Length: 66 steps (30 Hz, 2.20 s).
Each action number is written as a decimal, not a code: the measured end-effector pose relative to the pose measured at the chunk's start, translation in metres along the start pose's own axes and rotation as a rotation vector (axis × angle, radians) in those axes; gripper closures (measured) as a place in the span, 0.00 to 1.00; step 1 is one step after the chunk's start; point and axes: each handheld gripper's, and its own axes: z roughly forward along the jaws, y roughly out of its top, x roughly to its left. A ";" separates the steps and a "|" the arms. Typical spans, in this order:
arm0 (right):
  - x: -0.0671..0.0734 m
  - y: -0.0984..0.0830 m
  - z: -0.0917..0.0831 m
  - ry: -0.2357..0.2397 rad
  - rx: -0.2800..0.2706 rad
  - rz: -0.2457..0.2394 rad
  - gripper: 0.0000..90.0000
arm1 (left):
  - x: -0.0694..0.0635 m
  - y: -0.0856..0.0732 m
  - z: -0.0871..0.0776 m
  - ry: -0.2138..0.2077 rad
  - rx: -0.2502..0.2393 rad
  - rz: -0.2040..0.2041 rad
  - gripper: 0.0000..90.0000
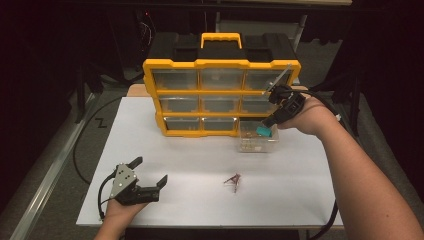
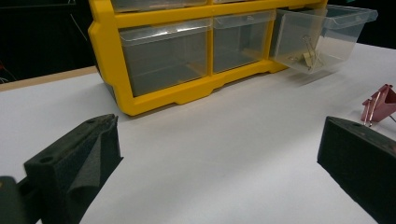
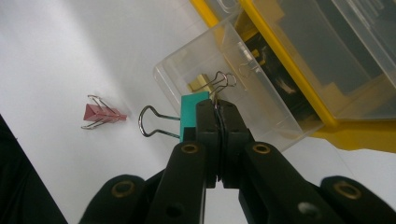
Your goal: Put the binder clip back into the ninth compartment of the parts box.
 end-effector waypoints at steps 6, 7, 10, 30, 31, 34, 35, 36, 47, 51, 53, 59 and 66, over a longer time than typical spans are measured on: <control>-0.005 0.001 0.004 -0.015 0.009 0.009 1.00 | 0.000 0.000 0.000 0.000 -0.001 -0.001 0.00; -0.006 0.002 0.005 -0.017 0.008 0.008 1.00 | 0.000 0.000 0.000 0.001 -0.005 -0.006 0.00; -0.008 0.002 0.007 -0.028 0.008 0.019 1.00 | 0.001 0.000 0.000 0.000 -0.004 -0.005 0.00; -0.017 -0.001 0.031 -0.049 0.018 0.066 1.00 | 0.002 0.001 -0.001 -0.002 -0.006 0.000 0.00; -0.018 -0.001 0.032 -0.050 0.021 0.070 1.00 | 0.002 0.001 -0.001 -0.002 -0.006 0.000 0.00; -0.020 -0.003 0.035 -0.052 0.024 0.083 1.00 | 0.002 0.001 -0.001 -0.001 -0.007 -0.001 0.00; -0.020 -0.004 0.036 -0.053 0.027 0.086 1.00 | 0.002 0.001 -0.001 -0.001 -0.008 -0.002 0.00; -0.021 -0.004 0.036 -0.059 0.028 0.083 1.00 | 0.002 0.001 -0.001 -0.001 -0.008 -0.002 0.00; -0.016 -0.005 0.030 -0.048 0.007 0.087 0.75 | 0.002 0.001 -0.001 -0.002 -0.004 0.003 0.00; -0.011 -0.007 0.026 -0.036 0.007 0.097 0.74 | 0.001 0.001 -0.001 -0.003 -0.004 0.003 0.00; -0.010 -0.009 0.024 -0.031 0.004 0.086 0.74 | 0.001 0.001 0.000 -0.003 -0.005 0.003 0.00; -0.003 -0.017 0.019 -0.019 0.011 0.080 0.73 | 0.000 0.001 0.000 -0.003 -0.007 0.001 0.00; 0.004 -0.027 0.018 -0.010 0.031 0.064 0.72 | 0.000 0.001 0.000 -0.005 -0.002 0.007 0.00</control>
